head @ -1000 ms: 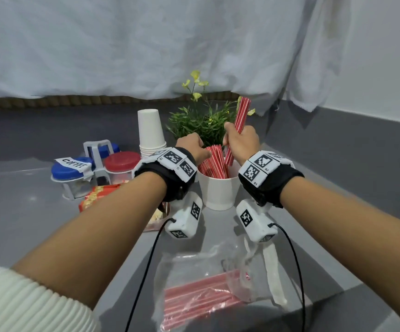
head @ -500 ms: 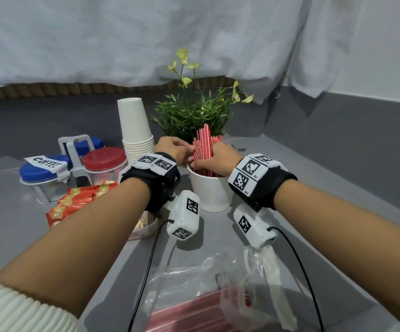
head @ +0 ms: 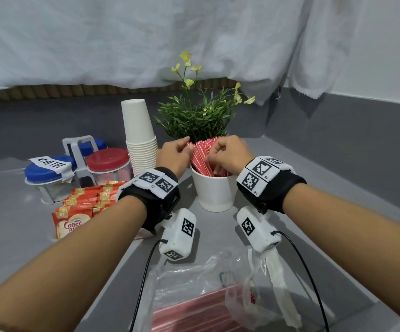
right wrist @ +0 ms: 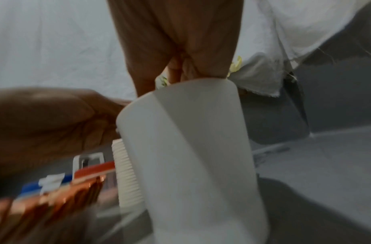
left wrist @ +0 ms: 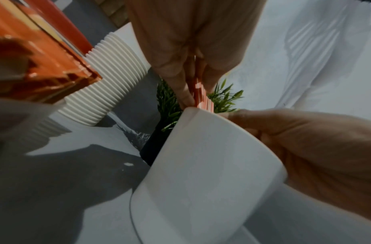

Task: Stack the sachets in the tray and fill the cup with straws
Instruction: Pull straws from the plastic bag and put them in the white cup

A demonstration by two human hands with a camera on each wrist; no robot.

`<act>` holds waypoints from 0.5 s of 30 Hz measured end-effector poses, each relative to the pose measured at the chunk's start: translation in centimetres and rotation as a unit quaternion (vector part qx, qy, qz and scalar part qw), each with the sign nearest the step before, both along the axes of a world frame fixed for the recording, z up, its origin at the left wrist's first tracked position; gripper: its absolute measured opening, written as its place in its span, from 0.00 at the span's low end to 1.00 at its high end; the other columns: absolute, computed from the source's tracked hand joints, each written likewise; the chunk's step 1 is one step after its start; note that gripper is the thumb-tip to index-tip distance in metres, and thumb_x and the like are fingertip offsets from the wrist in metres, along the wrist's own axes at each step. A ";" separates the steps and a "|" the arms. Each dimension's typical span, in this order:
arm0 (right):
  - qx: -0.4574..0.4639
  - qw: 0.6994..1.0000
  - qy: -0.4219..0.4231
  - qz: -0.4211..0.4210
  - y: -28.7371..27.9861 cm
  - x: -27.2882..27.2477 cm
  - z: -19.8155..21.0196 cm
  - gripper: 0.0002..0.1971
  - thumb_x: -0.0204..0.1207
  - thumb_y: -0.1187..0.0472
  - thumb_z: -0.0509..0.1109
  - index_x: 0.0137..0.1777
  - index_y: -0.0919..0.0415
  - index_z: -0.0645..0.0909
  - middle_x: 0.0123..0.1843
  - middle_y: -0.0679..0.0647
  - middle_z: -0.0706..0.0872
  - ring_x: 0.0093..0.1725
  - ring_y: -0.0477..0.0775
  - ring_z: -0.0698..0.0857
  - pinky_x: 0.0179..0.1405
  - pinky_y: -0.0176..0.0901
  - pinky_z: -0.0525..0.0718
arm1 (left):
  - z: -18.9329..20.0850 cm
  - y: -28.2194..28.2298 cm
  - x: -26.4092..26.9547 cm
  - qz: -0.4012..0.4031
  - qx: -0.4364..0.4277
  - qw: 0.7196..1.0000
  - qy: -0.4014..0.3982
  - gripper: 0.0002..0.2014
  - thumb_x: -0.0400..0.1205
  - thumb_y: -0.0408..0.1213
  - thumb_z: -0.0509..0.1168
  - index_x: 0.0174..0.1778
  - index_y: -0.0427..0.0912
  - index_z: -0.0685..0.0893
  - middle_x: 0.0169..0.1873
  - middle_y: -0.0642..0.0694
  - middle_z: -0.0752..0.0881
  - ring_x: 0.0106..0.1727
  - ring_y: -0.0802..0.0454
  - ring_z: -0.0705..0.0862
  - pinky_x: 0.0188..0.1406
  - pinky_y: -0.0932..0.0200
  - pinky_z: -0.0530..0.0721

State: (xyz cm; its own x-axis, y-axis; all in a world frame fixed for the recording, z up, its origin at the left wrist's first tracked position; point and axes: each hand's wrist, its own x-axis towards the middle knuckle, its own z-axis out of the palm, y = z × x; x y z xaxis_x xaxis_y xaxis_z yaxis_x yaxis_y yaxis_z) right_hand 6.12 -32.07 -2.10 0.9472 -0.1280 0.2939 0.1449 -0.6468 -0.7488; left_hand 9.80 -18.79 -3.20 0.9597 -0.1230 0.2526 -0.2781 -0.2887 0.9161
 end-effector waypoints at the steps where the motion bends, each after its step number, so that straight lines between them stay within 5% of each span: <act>1: -0.050 0.998 0.023 0.008 0.1 -0.1 0.1 0.08 0.69 0.64 0.75 0.33 0.66 0.81 0.29 0.58 0.84 0.31 0.51 0.83 0.38 0.39 0.84 | -0.3 0.0 0.3 -0.002 0.021 1.000 -0.008 0.19 0.82 0.34 0.61 0.70 0.38 0.77 0.63 0.37 0.83 0.62 0.42 0.84 0.67 0.44 0.80; 4: -0.183 0.979 0.092 0.009 0.9 -0.2 0.2 0.17 0.70 0.60 0.74 0.25 0.61 0.71 0.33 0.59 0.79 0.47 0.54 0.75 0.56 0.51 0.78 | -0.6 -0.2 0.9 0.007 0.082 0.996 -0.040 0.20 0.82 0.34 0.61 0.71 0.40 0.76 0.62 0.38 0.85 0.63 0.37 0.82 0.68 0.43 0.78; 7: -0.185 0.978 0.094 -0.013 1.7 -0.4 0.4 0.22 0.72 0.60 0.70 0.23 0.57 0.62 0.32 0.61 0.73 0.44 0.57 0.75 0.51 0.50 0.78 | -0.2 -0.5 1.0 0.011 0.112 0.992 -0.056 0.21 0.80 0.38 0.59 0.70 0.45 0.77 0.59 0.40 0.87 0.63 0.31 0.80 0.68 0.39 0.77; 12: -0.151 0.985 0.075 -0.042 1.9 0.0 0.3 0.21 0.74 0.62 0.70 0.23 0.59 0.65 0.28 0.56 0.72 0.37 0.55 0.72 0.46 0.44 0.72 | 0.6 -0.5 0.4 0.024 0.108 0.991 -0.080 0.18 0.83 0.35 0.56 0.67 0.47 0.81 0.56 0.37 0.88 0.62 0.30 0.81 0.67 0.40 0.78; 15: -0.114 0.990 0.080 -0.021 1.5 -0.1 0.5 0.16 0.68 0.59 0.77 0.31 0.73 0.81 0.35 0.63 0.85 0.42 0.56 0.79 0.50 0.51 0.82 | 0.6 -0.3 -0.3 0.009 0.148 0.985 -0.091 0.17 0.83 0.32 0.56 0.64 0.45 0.83 0.60 0.39 0.86 0.65 0.33 0.78 0.71 0.44 0.73</act>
